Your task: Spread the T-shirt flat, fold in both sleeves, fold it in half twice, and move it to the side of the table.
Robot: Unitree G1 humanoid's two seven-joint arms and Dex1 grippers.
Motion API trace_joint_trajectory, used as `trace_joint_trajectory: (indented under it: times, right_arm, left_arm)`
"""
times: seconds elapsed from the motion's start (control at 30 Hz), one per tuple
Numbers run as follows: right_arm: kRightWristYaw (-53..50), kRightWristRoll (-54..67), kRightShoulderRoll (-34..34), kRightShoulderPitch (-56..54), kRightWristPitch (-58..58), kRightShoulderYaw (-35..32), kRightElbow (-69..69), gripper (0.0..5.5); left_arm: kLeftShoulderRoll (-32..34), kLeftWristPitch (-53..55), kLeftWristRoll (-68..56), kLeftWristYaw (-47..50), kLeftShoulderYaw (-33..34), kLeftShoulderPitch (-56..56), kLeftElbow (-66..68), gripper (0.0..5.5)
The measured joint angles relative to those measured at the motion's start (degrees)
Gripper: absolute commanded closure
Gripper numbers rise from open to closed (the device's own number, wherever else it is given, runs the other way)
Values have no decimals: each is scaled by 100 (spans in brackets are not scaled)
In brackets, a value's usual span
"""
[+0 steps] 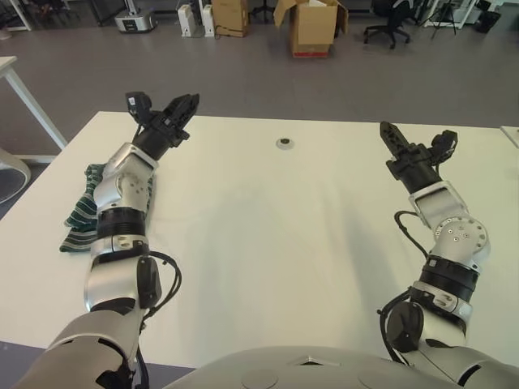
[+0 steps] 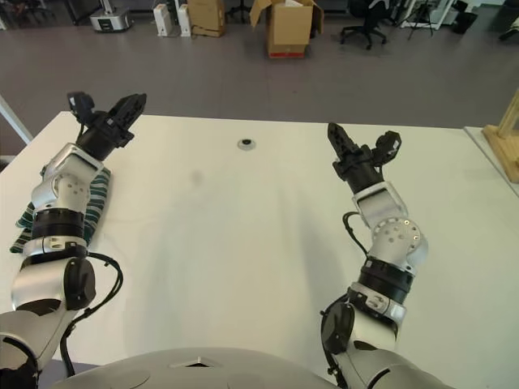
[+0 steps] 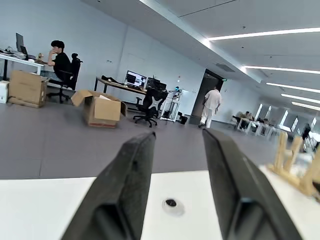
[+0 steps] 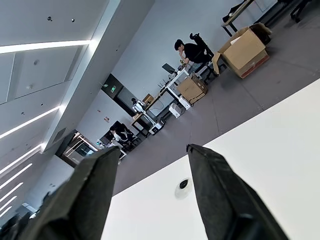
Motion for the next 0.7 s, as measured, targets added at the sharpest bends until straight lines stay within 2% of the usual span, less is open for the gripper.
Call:
trace_joint_trajectory:
  times: [0.13, 0.27, 0.4, 0.53, 0.7]
  right_arm:
    - [-280, -866, 280, 382, -706, 754, -237, 299]
    - [-360, -1370, 233, 624, -1068, 1008, -240, 299]
    - [-324, -1613, 206, 652, -1276, 1336, -240, 299]
    - [-361, -2074, 56, 831, -1200, 1785, -219, 299]
    - [-580, -2253, 5, 832, -707, 1963, -218, 299]
  left_arm:
    - [-1202, 312, 297, 1201, -667, 859, -1130, 377]
    - [-1512, 124, 747, 1913, -851, 907, -1483, 377]
    - [-1628, 280, 805, 1931, -1033, 1081, -1530, 377]
    - [-1706, 850, 616, 1486, -1466, 1239, -2081, 377]
    - [-1837, 628, 674, 1514, -1345, 1225, -1835, 377]
